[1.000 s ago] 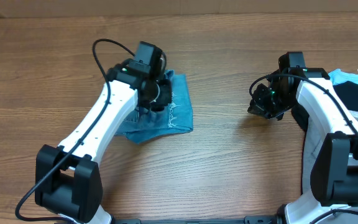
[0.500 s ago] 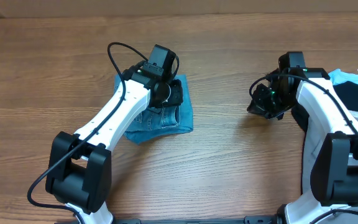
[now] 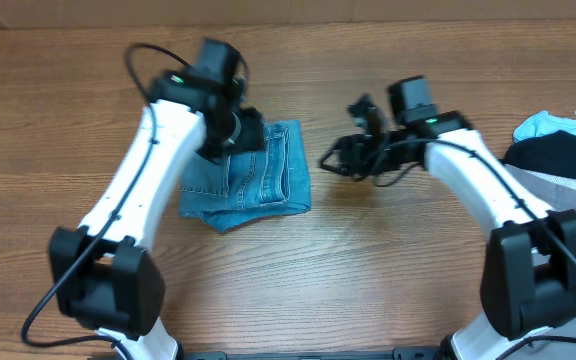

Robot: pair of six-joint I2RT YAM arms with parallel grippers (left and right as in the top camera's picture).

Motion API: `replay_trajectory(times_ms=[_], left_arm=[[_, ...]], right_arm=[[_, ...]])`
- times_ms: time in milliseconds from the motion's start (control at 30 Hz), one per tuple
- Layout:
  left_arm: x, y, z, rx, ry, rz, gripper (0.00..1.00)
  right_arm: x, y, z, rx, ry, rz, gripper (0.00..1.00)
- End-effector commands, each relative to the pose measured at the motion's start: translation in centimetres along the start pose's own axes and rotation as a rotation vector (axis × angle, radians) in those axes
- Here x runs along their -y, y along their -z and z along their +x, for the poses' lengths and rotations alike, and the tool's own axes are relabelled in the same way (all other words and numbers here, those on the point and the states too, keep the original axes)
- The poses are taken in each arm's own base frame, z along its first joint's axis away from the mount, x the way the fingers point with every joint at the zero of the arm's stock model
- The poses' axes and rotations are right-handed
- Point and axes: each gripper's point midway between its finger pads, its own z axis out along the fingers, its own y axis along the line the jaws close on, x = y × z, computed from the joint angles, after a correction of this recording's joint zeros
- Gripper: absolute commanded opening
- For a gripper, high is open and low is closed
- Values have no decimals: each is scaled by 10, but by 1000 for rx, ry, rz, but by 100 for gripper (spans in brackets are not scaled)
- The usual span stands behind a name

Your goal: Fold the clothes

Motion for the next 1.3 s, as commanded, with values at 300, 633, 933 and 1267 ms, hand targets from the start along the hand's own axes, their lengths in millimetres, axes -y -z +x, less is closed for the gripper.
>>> replay_trajectory(times_ms=[300, 633, 933, 1267], left_arm=[[-26, 66, 3, 42, -5, -15, 64], [-29, 66, 10, 19, -26, -30, 63], [-36, 67, 8, 29, -39, -70, 63], [-39, 67, 5, 41, -41, -87, 65]], right_arm=[[-18, -83, 16, -54, -73, 96, 96], [-68, -103, -5, -25, 15, -246, 39], [-73, -46, -23, 35, 18, -192, 4], [15, -29, -30, 127, 26, 271, 4]])
